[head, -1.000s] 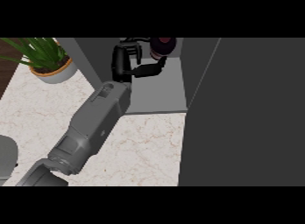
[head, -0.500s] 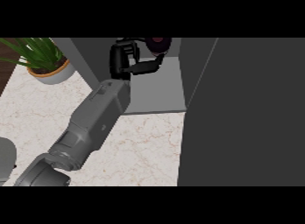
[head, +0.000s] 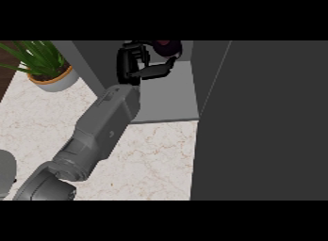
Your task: Pick up the wine, place it into the cabinet and close the cabinet
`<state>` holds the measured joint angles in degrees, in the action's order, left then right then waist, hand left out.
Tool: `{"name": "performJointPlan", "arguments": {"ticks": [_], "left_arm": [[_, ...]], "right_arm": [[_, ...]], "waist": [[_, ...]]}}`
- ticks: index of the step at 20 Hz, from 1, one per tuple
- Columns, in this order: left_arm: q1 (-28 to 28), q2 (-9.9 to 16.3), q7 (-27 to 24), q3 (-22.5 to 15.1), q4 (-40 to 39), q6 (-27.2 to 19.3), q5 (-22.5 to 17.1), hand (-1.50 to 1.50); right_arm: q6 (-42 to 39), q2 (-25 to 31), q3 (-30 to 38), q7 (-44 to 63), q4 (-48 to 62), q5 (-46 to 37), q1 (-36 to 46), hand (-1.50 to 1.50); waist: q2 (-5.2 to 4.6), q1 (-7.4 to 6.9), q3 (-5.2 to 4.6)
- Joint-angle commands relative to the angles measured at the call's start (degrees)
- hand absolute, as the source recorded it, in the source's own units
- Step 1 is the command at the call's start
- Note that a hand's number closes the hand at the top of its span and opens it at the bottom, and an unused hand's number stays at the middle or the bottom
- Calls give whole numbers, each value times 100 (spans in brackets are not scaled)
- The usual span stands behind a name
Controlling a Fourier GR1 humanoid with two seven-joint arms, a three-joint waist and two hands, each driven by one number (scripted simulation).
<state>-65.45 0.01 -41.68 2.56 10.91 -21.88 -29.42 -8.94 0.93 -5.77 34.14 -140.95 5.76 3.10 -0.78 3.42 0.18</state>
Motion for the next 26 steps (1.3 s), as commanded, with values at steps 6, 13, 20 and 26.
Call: {"name": "performJointPlan", "arguments": {"ticks": [6,13,20,26], "left_arm": [[193,349,-101,58,-464,177,138,-150],[247,77,-413,-5,-586,-411,299,-150],[230,144,-195,-169,-745,-441,534,-150],[345,89,-546,15,-633,-639,417,-150]], "right_arm": [[-69,-19,-29,64,-232,302,-30,-150],[151,-90,-329,404,-422,-89,87,-150],[29,-61,-94,-71,-149,-40,-41,-150],[-112,-21,-133,-61,-228,206,-58,-150]], "waist": [[-70,36,-22],[-46,28,-29],[-61,43,-22],[-116,159,-26]]}}
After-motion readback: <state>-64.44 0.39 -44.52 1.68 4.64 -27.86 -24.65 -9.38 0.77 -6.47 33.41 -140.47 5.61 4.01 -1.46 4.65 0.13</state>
